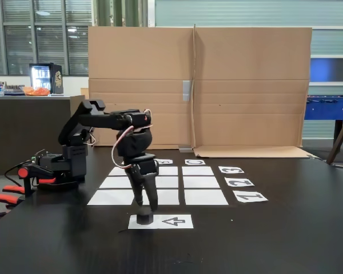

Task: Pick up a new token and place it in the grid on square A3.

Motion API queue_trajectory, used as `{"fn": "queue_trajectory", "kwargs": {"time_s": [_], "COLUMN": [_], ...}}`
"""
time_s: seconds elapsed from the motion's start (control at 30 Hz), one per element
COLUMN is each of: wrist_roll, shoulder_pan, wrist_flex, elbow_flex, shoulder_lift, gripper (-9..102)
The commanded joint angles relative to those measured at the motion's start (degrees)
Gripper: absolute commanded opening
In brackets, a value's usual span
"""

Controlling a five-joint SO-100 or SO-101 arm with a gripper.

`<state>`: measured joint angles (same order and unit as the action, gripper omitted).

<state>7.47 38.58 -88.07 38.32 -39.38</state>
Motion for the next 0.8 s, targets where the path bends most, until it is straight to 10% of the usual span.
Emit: {"fn": "queue_trajectory", "kwargs": {"time_s": [0.0, 0.77], "wrist_roll": [0.5, 3.3], "shoulder_pan": [-0.7, 1.6], "wrist_flex": [0.0, -0.1], "elbow_flex": [-3.6, -8.1], "shoulder_lift": [0.6, 4.4], "gripper": [29, 28]}}
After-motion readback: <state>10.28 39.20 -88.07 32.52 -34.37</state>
